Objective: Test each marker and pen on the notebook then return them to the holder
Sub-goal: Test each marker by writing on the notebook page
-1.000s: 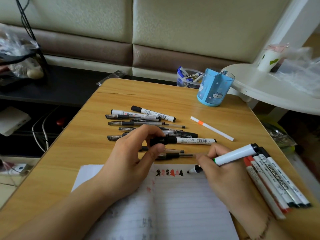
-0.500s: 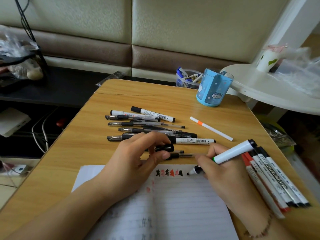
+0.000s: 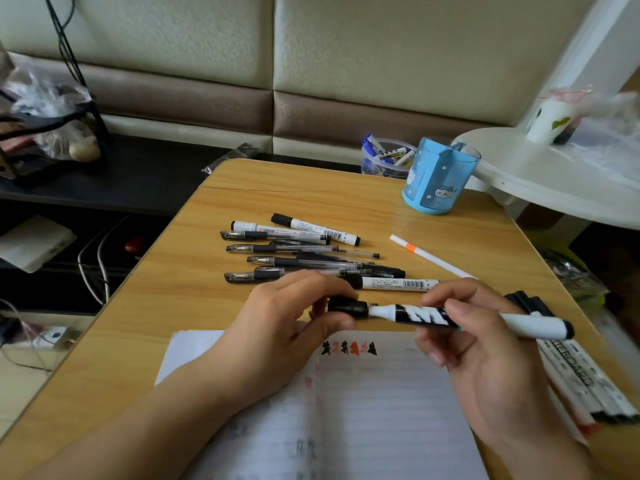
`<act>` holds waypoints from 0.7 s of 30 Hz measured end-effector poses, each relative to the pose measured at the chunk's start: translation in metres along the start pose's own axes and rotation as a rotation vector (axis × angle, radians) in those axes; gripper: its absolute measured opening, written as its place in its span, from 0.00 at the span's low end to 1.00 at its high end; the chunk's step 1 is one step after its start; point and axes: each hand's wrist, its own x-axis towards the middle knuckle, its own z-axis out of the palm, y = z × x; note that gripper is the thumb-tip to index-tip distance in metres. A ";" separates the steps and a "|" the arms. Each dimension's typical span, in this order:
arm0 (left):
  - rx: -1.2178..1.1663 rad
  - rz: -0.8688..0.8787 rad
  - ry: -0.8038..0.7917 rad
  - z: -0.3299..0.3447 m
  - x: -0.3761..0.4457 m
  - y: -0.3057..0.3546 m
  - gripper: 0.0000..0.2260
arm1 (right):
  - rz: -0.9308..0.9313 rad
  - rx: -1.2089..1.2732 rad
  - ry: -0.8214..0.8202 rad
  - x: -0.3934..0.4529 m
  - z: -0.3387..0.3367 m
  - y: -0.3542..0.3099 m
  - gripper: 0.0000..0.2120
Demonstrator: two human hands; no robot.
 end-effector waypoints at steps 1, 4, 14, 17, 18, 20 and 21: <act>0.003 0.004 0.003 0.000 0.000 0.001 0.14 | 0.006 0.025 0.015 0.000 -0.001 -0.001 0.08; 0.017 0.014 0.018 -0.001 0.001 0.002 0.14 | 0.005 -0.003 0.005 0.001 -0.002 0.000 0.07; 0.001 0.053 -0.053 -0.003 0.002 0.008 0.12 | -0.043 -0.109 -0.136 0.002 0.001 0.000 0.20; -0.016 0.047 -0.018 -0.003 0.002 0.008 0.12 | -0.020 -0.096 -0.165 0.000 0.005 -0.001 0.21; -0.015 0.043 -0.004 -0.004 0.002 0.009 0.11 | -0.013 -0.085 -0.172 -0.001 0.006 -0.001 0.20; -0.016 0.039 0.014 -0.005 0.003 0.011 0.10 | 0.002 -0.064 -0.172 -0.002 0.007 -0.002 0.20; -0.021 0.038 0.021 -0.005 0.003 0.011 0.10 | 0.010 -0.049 -0.168 -0.002 0.008 -0.002 0.21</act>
